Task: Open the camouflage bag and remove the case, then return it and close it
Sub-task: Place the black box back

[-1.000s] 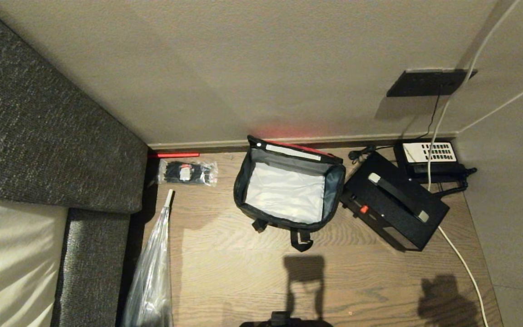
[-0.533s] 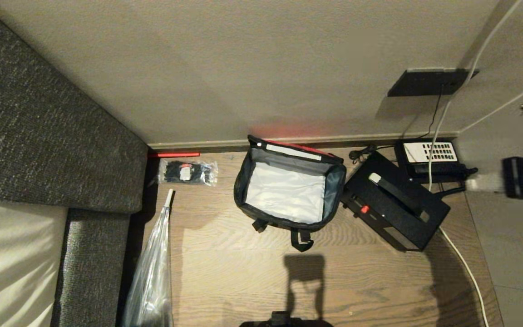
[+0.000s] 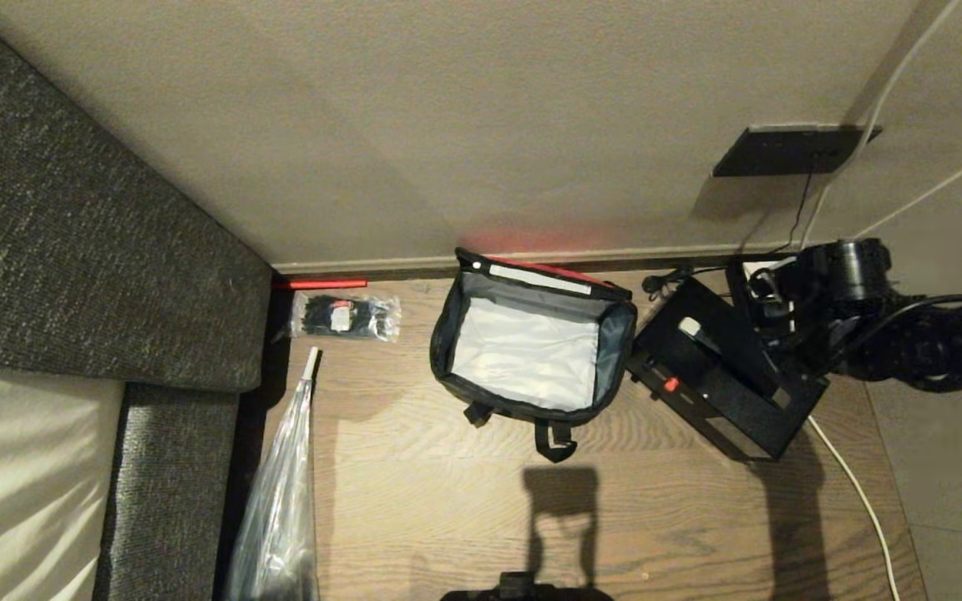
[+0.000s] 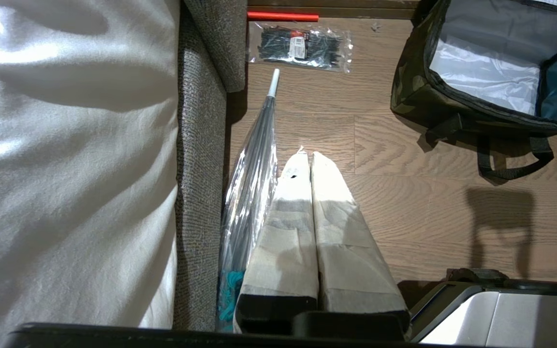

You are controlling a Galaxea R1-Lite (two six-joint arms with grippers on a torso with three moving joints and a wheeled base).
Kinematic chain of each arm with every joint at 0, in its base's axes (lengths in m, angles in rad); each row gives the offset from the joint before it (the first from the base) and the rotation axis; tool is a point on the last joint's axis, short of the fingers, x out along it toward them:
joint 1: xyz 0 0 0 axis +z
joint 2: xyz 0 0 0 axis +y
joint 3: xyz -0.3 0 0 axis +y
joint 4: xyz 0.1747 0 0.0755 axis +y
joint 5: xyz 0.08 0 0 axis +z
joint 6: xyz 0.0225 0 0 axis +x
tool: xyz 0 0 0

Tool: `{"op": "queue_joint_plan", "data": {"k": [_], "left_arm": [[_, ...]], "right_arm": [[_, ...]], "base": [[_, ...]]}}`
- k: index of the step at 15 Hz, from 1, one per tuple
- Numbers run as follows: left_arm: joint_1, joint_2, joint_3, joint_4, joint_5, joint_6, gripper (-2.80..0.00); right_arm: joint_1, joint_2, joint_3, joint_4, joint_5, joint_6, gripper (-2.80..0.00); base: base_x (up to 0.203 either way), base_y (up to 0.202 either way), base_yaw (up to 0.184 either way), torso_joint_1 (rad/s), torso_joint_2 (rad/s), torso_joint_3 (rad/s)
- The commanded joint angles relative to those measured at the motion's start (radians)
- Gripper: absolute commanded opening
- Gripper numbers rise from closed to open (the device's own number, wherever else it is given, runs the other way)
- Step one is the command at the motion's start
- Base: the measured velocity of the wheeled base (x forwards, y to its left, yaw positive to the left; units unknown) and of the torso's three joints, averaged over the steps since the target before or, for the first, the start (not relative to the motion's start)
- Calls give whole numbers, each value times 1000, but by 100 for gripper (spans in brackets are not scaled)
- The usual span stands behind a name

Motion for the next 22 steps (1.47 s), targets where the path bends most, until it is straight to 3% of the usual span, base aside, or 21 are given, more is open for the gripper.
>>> {"op": "queue_joint_plan", "data": {"k": [1,4,6,7,12,17,22], "left_arm": [[0,0,3,1,0,0,-280],[0,0,3,1,0,0,-280],[0,0,3,1,0,0,-280],[0,0,3,1,0,0,-280],[0,0,3,1,0,0,-280],[0,0,3,1,0,0,-280],[0,0,3,1,0,0,-280]], "right_arm": [[83,68,65,-239,-112,-119,0],[123,121,216,-581,-182,-308,0],[142,214,267,-892,-194,-429,0],[141,237,273,-937,-197,-470,0],[120,352,194,-1001,-238,-588,0],[118,432,153,-1030,-327,-567,0],[118,462,154,-1044,-330,-571,0]], "base": [[0,0,0,0,0,0],[0,0,0,0,0,0],[0,0,0,0,0,0],[0,0,0,0,0,0],[0,0,0,0,0,0],[0,0,0,0,0,0],[0,0,0,0,0,0]]}}
